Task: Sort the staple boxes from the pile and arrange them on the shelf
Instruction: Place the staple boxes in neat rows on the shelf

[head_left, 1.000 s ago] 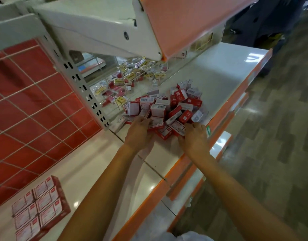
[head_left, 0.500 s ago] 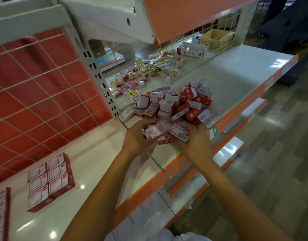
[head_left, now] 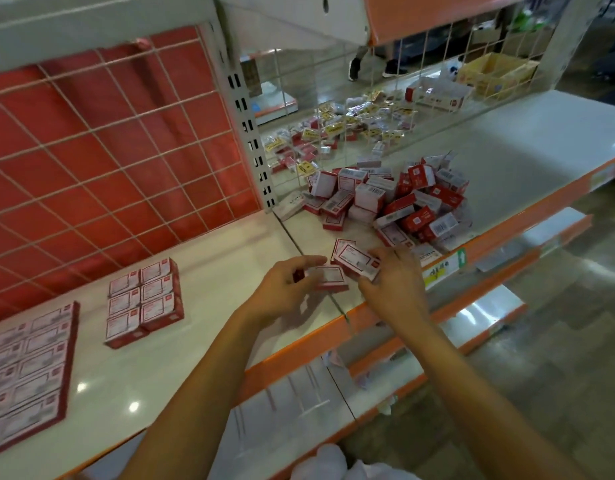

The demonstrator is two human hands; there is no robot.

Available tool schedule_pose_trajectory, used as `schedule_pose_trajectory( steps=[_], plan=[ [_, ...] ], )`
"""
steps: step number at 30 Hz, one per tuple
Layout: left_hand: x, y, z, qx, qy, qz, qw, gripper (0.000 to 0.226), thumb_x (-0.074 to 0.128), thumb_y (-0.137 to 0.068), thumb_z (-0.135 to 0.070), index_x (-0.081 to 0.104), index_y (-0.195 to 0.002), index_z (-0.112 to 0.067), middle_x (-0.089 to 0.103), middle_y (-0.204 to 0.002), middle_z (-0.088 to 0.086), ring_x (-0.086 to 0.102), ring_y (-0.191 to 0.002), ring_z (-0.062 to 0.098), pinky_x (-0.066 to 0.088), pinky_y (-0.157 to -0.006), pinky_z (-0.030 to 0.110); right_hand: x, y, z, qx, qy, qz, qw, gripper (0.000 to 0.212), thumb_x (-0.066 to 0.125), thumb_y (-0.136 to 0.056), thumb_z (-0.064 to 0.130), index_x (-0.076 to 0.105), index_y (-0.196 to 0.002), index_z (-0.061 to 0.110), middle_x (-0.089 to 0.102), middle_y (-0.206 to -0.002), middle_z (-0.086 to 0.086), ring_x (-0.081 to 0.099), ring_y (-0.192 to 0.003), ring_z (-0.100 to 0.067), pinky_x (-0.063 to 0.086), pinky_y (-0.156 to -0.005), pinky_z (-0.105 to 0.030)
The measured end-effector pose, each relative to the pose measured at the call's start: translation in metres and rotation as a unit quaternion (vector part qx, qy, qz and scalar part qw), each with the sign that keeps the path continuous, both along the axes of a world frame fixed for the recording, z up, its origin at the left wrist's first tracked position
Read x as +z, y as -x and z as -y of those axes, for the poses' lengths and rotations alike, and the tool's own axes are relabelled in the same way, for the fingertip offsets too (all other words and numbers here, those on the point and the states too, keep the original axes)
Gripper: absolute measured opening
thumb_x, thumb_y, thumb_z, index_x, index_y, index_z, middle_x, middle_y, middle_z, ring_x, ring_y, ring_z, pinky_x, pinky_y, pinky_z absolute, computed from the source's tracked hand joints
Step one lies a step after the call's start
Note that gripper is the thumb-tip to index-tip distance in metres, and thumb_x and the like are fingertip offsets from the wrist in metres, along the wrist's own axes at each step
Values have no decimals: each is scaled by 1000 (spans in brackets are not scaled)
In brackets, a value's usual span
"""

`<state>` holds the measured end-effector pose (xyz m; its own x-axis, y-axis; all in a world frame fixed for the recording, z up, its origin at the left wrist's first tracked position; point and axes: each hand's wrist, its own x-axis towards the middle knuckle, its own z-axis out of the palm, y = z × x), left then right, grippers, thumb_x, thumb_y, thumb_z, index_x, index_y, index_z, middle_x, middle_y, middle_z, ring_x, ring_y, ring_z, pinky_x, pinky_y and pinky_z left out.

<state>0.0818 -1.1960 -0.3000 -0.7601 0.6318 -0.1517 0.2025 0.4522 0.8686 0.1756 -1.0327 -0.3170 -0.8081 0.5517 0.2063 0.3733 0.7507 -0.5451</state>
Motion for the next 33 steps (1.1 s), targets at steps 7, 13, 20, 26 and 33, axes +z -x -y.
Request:
schedule_pose_trajectory(
  steps=[7,13,20,26,33],
  plan=[
    [-6,-7,13,30,24,37,999,59,77,-77,-6,56,-130,-19,63,-123,0,63,-107,13,51,-97,33,1,2,7,43,-7,-10,999,43,68,-74,11,62,-116,5,58,-110,-18,48,-104,-35,31,-86,-34],
    [-5,-10,42,95,-8,42,995,51,75,-76,0,59,-121,-19,66,-116,1,66,-101,11,54,-88,25,3,10,21,90,14,-37,995,43,70,-67,-4,65,-109,1,60,-104,-19,54,-96,-37,42,-84,-42],
    [3,-17,99,162,-59,50,984,42,72,-79,0,61,-113,-22,69,-111,-2,67,-98,7,55,-81,22,-1,33,60,152,19,-24,988,43,66,-77,5,60,-119,9,57,-115,-11,49,-105,-29,23,-78,-19],
    [13,-28,159,197,-77,65,975,42,68,-79,7,62,-112,-18,72,-103,-5,68,-92,4,55,-74,20,14,42,119,204,51,-27,977,43,59,-82,4,58,-125,11,56,-120,-11,46,-109,-28,30,-84,-23],
    [21,-35,233,231,-88,42,968,45,71,-77,6,66,-103,-30,70,-104,-11,68,-93,4,57,-76,24,22,50,190,262,43,-36,963,37,61,-84,8,60,-121,10,58,-119,-11,49,-109,-29,25,-83,-20]
  ],
)
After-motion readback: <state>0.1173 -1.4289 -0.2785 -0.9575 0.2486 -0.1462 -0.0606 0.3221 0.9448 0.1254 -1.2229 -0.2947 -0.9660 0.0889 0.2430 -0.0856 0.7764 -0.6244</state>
